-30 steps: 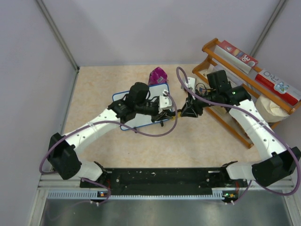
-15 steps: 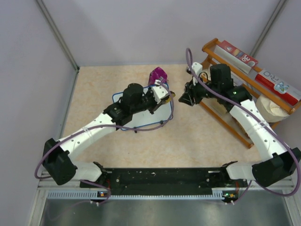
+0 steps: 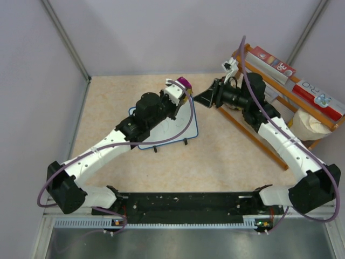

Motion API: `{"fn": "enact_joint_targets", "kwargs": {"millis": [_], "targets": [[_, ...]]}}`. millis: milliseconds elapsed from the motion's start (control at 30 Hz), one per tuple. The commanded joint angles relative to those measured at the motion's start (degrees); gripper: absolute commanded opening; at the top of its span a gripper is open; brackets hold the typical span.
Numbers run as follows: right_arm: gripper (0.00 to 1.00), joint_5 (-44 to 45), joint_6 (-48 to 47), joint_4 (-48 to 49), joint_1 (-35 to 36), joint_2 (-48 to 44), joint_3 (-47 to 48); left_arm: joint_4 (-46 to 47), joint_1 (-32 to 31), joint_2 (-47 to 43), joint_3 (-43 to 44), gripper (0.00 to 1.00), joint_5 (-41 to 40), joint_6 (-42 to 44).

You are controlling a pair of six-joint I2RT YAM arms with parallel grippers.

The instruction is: Erase the whiteboard

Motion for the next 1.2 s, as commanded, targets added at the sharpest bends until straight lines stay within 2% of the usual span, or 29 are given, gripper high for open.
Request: {"fn": "enact_joint_targets", "kwargs": {"millis": [0,467,1167], "targets": [[0.50,0.42,10.46,11.63,0.77,2.42,0.95,3.81,-0.37,-2.25,1.95,0.00,-2.16,-3.78],[0.50,3.14,10.65,14.01,3.23,4.80,1.22,4.69,-0.46,-1.72,1.33,0.00,-1.19,-5.72],[0.42,6.05,7.22,12.96,5.95,5.32,1.39,5.39,-0.46,-2.07,0.36,0.00,0.04,-6.34]]}}
